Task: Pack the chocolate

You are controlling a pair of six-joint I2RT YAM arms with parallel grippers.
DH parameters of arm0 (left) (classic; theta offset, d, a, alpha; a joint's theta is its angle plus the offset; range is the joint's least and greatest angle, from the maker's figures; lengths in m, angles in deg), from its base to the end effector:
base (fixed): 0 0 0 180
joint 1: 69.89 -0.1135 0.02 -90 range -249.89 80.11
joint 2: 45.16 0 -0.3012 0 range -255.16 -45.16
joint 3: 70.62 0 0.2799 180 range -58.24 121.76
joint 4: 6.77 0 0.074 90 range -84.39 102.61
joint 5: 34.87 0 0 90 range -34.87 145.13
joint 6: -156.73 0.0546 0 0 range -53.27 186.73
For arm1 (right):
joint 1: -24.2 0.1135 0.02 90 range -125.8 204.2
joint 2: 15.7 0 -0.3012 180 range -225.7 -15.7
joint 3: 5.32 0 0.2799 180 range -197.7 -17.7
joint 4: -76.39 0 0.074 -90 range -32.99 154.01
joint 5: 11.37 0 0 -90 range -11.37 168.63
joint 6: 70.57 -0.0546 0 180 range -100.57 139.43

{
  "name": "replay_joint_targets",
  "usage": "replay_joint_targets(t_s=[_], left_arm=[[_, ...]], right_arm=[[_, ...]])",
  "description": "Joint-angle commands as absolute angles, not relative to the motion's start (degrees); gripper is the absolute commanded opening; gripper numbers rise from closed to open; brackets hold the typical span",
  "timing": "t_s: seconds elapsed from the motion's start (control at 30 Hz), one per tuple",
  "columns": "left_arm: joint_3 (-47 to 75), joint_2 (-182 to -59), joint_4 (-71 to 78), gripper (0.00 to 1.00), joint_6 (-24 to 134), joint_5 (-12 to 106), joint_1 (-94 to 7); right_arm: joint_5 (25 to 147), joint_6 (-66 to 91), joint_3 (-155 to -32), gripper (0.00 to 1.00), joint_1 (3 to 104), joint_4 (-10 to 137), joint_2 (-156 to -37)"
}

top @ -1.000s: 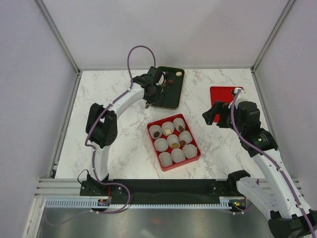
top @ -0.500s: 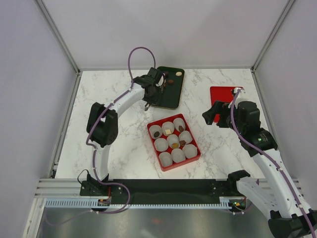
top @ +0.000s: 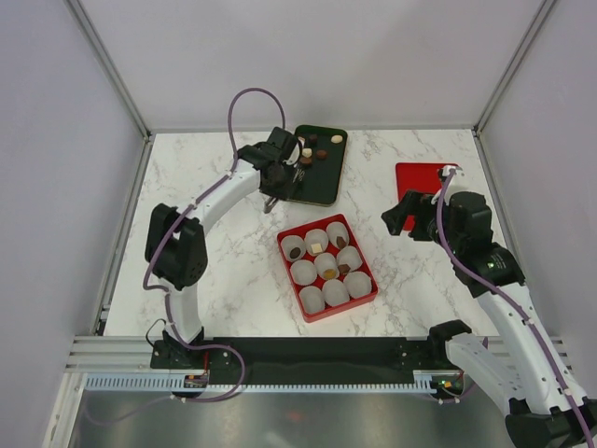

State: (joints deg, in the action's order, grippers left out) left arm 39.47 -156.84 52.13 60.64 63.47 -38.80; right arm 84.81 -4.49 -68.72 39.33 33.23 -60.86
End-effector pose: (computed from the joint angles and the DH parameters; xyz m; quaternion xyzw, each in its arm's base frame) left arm 0.4101 -0.2380 0.2742 0.1907 0.9456 -0.0143 0.2632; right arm 0.1817 0.0552 0.3606 0.0356 0.8415 0.2223 0.4910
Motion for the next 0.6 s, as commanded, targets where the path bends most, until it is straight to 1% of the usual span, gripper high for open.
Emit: replay_joint_targets(t_s=[0.0,0.23,0.3,0.47,0.57], left_arm=[[38.62,-150.37,53.86,0.37,61.02,61.11,-38.87],[35.02,-142.29,60.44,0.37,59.88,59.0,-36.77],[33.0,-138.25,62.46,0.37,59.35,59.09,-35.45],[27.21,-129.38,65.72,0.37,57.24,59.96,-29.12],[24.48,-126.55,68.62,0.36,54.7,61.63,-24.82]], right_arm=[[85.14,-4.74,-69.64,0.98,39.23,34.92,-59.73],[85.66,-4.83,-69.73,0.98,39.23,34.39,-58.76],[85.66,-4.83,-69.73,0.98,39.23,34.31,-58.5],[86.19,-4.74,-69.2,0.98,39.14,34.13,-58.06],[86.19,-4.3,-68.85,0.98,39.23,33.96,-57.88]])
